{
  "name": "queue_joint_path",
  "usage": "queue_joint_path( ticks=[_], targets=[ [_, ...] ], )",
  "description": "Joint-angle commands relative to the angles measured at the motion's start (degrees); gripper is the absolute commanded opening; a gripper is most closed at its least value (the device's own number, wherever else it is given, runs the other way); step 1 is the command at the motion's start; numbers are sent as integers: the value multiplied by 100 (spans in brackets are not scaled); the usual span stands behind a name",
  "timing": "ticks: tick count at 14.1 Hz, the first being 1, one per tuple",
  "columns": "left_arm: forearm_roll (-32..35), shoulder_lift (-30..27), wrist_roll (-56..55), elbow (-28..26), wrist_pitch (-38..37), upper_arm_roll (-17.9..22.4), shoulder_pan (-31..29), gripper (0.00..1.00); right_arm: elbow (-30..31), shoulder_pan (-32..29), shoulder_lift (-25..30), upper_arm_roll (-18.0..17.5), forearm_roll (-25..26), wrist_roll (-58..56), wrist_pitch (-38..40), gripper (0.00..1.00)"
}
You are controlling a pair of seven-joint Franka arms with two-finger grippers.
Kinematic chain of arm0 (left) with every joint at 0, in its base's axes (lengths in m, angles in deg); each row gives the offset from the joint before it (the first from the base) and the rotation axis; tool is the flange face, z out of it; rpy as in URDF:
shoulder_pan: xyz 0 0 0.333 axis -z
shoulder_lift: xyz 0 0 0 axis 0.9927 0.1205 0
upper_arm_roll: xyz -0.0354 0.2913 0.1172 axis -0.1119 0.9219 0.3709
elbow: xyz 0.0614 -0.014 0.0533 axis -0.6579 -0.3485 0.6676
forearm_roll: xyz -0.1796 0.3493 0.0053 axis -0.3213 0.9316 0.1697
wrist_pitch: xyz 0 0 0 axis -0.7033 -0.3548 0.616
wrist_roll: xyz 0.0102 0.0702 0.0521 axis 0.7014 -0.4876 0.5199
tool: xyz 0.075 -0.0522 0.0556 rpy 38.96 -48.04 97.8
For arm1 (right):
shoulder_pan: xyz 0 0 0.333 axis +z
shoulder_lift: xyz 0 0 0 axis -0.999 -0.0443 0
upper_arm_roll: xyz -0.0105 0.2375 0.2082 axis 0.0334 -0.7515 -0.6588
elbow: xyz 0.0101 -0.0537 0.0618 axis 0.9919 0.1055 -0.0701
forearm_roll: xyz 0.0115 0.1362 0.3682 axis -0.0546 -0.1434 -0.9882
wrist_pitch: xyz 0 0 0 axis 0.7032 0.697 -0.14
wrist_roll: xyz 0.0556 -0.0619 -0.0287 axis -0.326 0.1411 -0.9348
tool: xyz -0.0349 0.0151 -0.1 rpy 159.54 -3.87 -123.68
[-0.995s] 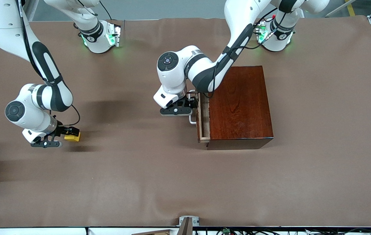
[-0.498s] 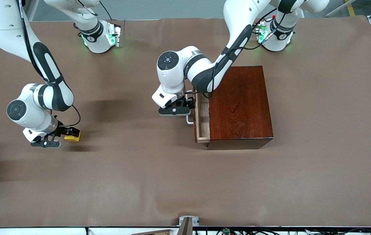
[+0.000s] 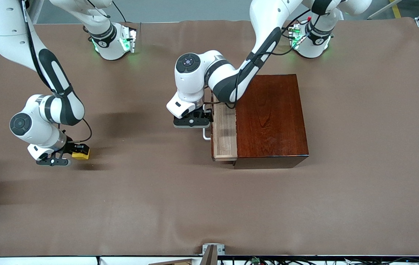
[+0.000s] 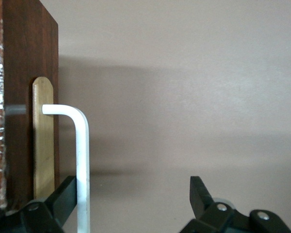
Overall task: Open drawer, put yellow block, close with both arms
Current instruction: 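Pull the drawer open with the left gripper while the right gripper lifts the cube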
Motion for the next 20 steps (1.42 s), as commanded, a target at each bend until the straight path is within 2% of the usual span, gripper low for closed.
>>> queue_joint_path(
  ticks=[1, 4, 6, 7, 8, 9, 13, 16, 20],
  targets=[
    [-65, 190, -207, 137, 445, 13, 98, 100, 27, -99, 9, -61, -23, 55, -63, 72],
    [-65, 243, -225, 190, 665, 13, 107, 100, 10, -125, -17, -61, -23, 55, -63, 63],
    [-65, 251, -233, 190, 797, 13, 107, 100, -87, -152, -87, -61, -23, 37, -63, 61],
    [-65, 243, -268, 198, 841, 13, 124, 100, -139, -213, -131, -61, -23, 37, -54, 46],
    [-65, 243, -338, 198, 911, 13, 133, 100, -149, -248, -140, -69, -23, 37, -54, 16],
    [-65, 243, -348, 198, 955, 13, 151, 100, -157, -240, -140, -70, -23, 55, -54, 0],
    [-21, 225, -146, 198, 965, 22, 282, 100, -298, -222, -79, -61, -14, -6, 33, 0],
    [-21, 208, 109, 190, 965, 13, 309, 100, -526, -240, 27, -61, -14, -638, 226, 0],
    [-21, 199, 127, 189, 965, 22, 370, 100, -1341, -240, 115, -61, -14, -1210, 1532, 0]
  ],
)
